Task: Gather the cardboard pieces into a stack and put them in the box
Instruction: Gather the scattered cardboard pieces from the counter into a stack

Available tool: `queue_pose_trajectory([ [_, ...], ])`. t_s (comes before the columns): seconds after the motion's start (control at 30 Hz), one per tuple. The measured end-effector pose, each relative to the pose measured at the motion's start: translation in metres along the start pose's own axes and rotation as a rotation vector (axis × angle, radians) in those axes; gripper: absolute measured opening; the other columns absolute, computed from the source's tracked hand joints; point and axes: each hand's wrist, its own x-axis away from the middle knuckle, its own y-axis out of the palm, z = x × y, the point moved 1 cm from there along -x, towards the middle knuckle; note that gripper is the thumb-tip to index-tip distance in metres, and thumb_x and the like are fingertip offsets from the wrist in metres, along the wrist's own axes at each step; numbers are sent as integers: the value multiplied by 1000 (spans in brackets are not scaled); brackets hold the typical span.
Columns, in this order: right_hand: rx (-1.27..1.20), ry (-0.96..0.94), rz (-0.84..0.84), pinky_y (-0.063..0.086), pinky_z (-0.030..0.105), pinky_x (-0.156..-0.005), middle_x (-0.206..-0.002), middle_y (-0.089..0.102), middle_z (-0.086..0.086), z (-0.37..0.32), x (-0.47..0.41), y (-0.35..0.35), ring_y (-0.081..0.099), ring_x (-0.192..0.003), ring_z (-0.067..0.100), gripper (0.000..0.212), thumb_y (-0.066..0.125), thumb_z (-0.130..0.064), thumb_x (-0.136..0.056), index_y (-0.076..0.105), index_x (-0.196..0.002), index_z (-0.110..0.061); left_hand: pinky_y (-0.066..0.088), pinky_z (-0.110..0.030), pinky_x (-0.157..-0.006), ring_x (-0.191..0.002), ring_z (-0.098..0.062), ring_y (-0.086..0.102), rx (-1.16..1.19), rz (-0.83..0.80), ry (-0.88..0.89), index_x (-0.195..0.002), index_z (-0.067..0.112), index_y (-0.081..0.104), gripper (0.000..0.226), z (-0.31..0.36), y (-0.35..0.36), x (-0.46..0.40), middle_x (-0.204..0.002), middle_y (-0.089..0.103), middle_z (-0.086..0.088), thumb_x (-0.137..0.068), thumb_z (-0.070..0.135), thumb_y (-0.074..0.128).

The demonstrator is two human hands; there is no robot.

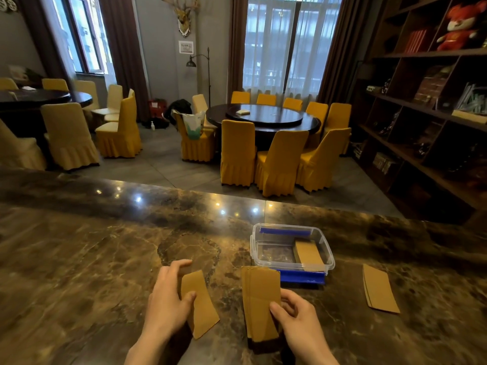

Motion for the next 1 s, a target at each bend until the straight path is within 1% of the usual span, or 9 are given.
queue_pose_trajectory([
  [0.13, -28, -49, 12, 52, 7, -60, -103, 71, -11, -5, 1, -1, 65, -91, -2, 25, 61, -9, -94, 63, -111, -27, 57, -17, -58, -85, -11, 74, 367, 44, 6, -116, 38, 57, 57, 26, 2, 1, -116, 64, 1, -86, -8, 72],
  [0.23, -33, -82, 0, 54, 13, -71, -108, 72, -9, -12, 2, 0, 67, -99, 2, 26, 62, -12, -94, 63, -113, -30, 59, -15, -60, -87, -2, 74, 584, -20, 56, -117, 34, 57, 53, 49, 4, 6, -116, 62, 1, -90, -10, 65],
  [0.33, -25, -101, 9, 55, 25, -91, -113, 71, -7, -17, 3, 0, 65, -106, 6, 28, 62, -14, -94, 63, -118, -28, 61, -18, -64, -95, -13, 75, 645, -67, 108, -118, 35, 56, 51, 69, 11, 11, -119, 62, -1, -93, -9, 62],
  [0.4, -14, -99, 19, 53, 30, -97, -115, 71, -6, -18, 4, -2, 64, -108, 7, 29, 62, -13, -94, 62, -119, -27, 61, -18, -66, -97, -15, 75, 671, -95, 120, -121, 33, 56, 49, 77, 17, 14, -121, 63, -1, -94, -8, 61],
  [0.53, -34, -86, 15, 55, 21, -87, -112, 73, -5, -17, 3, -7, 67, -105, 7, 28, 61, -10, -94, 62, -118, -26, 60, -17, -68, -93, -6, 75, 719, -137, 128, -122, 29, 58, 44, 86, 24, 18, -118, 66, -5, -96, -7, 59],
  [0.7, -90, -55, 37, 56, 24, -89, -110, 74, -4, -11, 2, -15, 68, -104, 8, 27, 61, -9, -94, 65, -116, -26, 56, -11, -72, -96, 9, 69, 749, -211, 104, -132, 22, 54, 41, 93, 42, 20, -121, 66, -5, -96, 2, 61],
  [0.87, -198, -13, 107, 60, 30, -85, -100, 77, 1, -2, 2, -31, 73, -97, 12, 26, 63, -3, -93, 69, -108, -23, 59, -16, -71, -95, 0, 73, 618, -392, 42, -124, 34, 54, 56, 99, 73, 27, -115, 72, 7, -81, 12, 83],
  [0.93, -222, -15, 149, 61, 24, -75, -94, 79, 2, 1, 4, -40, 74, -89, 11, 27, 63, 0, -92, 67, -110, -21, 60, -17, -73, -93, 0, 74, 575, -398, 47, -117, 34, 58, 54, 107, 89, 31, -110, 76, 6, -79, 8, 85],
  [1.0, -259, -23, 198, 59, 18, -61, -82, 81, 3, 6, 7, -54, 76, -78, 11, 29, 63, 3, -91, 64, -107, -21, 62, -26, -81, -92, -6, 76, 578, -411, 28, -117, 29, 60, 53, 116, 105, 33, -105, 79, 2, -78, 4, 85],
])
